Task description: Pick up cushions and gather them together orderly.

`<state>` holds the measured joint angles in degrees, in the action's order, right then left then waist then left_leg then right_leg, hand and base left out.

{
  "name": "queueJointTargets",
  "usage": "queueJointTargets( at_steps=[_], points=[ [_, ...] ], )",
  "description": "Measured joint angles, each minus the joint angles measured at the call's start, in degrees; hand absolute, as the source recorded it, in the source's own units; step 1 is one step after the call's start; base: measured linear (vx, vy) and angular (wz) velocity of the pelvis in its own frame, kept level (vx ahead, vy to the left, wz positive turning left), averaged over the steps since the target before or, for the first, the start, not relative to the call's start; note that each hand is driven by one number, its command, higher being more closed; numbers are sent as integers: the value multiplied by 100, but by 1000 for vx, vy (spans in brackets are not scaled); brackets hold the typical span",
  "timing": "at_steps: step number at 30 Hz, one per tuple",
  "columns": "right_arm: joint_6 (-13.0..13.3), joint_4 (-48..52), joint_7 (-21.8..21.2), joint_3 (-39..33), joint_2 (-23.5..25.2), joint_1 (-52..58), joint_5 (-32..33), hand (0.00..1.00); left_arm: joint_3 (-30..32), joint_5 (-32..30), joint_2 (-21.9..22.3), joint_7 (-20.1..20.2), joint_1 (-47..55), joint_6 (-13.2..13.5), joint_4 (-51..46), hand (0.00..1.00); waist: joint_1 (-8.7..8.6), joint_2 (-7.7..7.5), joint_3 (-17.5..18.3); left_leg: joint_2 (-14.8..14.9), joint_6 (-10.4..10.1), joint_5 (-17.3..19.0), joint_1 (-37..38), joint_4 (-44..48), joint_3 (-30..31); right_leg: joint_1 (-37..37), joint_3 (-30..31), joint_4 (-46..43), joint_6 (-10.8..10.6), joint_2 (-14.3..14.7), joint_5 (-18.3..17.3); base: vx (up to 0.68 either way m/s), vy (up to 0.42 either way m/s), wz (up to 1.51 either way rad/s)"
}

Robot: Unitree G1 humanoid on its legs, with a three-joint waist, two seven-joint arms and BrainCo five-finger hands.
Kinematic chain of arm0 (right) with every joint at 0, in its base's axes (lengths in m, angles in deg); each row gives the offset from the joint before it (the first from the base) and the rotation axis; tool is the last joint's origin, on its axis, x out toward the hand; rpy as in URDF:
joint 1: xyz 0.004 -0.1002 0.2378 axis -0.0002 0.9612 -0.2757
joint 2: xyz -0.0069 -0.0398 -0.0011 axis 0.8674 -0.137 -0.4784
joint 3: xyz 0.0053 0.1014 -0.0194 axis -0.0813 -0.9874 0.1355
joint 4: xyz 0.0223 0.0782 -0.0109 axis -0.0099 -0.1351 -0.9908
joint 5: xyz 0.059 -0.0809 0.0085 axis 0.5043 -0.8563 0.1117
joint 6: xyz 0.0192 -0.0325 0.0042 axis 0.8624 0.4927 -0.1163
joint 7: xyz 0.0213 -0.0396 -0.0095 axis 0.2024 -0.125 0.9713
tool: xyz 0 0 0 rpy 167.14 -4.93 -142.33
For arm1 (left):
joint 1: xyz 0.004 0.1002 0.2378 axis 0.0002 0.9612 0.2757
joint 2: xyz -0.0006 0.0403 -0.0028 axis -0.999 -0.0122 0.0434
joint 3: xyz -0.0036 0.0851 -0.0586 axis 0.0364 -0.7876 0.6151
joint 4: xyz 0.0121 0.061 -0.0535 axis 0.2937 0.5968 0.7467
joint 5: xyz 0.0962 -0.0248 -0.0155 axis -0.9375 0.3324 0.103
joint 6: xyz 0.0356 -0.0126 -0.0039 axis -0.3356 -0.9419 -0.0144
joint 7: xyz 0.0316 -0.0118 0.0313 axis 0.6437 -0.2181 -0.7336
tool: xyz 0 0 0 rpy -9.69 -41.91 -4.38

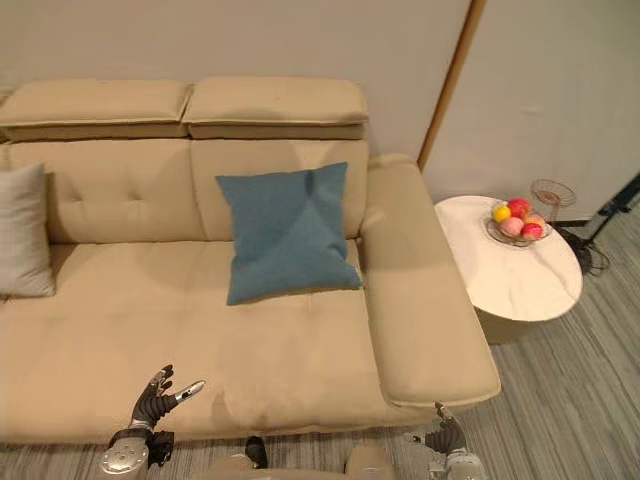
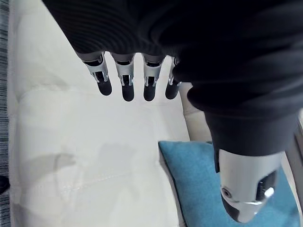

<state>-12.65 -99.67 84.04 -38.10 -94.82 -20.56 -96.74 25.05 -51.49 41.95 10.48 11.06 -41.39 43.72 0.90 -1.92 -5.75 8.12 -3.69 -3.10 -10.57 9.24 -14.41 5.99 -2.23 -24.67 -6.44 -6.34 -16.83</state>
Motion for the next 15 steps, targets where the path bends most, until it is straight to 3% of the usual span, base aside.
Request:
queueJointTargets(
  at_steps=[1, 3, 4, 5, 6, 8, 9, 11, 13, 15],
  points=[
    [-3, -6, 45, -25, -65, -215, 1, 0, -11, 82, 135, -2, -88, -31, 30, 0, -2, 280, -181, 172, -62, -163, -179, -15, 79, -95, -123, 416, 292, 192, 193, -237, -80, -1],
    [-39, -8, 80, -58, -103, -270, 4, 0, -40, 102, 242, -6, -77, -50, 27, 0, -15, 513, -327, 341, -174, -473, -138, -270, 203, -138, -256, 560, 427, 411, 381, -317, -82, 16],
    [-74, 2, 86, -59, -114, -245, 4, 0, -43, 182, 257, -13, 20, -50, 23, 0, -10, 506, -317, 369, -367, -507, -58, -519, 259, -53, -296, 523, 501, 439, 413, -311, -95, 15],
    [-77, 8, 101, -87, -121, -252, 4, 0, -44, 198, 259, -7, 33, -50, 21, 0, -15, 498, -311, 352, -326, -470, -91, -483, 309, -19, -358, 518, 586, 402, 421, -230, -57, 16],
    [-81, 17, 153, -212, -117, -272, 5, 0, -51, 199, 271, 7, 34, -61, 24, 0, -29, 420, -346, 258, -140, -340, -181, 74, 306, 70, -365, 484, 658, 248, 447, -176, -3, 16],
    [-92, 57, 164, -308, -156, -270, 1, 0, -49, 202, 279, 12, 48, -59, 24, 0, -27, 332, -360, 21, 4, 199, -118, 769, 237, 184, -292, 526, 602, 28, 546, -163, 28, 1],
    [-103, 61, 152, -313, -189, -267, -2, 0, -39, 203, 283, 15, 119, -52, 25, 0, -14, 352, -364, 0, -36, 584, 73, 995, 188, 248, -193, 672, 551, -2, 694, -172, 133, -23],
    [-106, 64, 141, -280, -161, -264, -6, 0, -34, 259, 293, 30, 198, -60, 104, 0, -10, 406, -341, -1, -145, 984, 486, 774, 174, 290, -73, 892, 427, 35, 915, -129, 158, -30],
    [-126, 62, 132, -286, -115, -210, -9, 0, -32, 329, 302, 32, 214, -68, 161, 0, -28, 464, -303, -71, -111, 1064, 695, 252, 120, 241, -79, 1111, 274, 47, 1085, -75, 141, -13],
    [-130, 87, 119, -404, -85, -151, -10, 0, -37, 331, 302, 43, 197, -69, 202, 0, -25, 366, -233, -263, -18, 833, 843, -257, 46, -5, -89, 1708, 157, -33, 1520, -44, 151, -2]
  ],
)
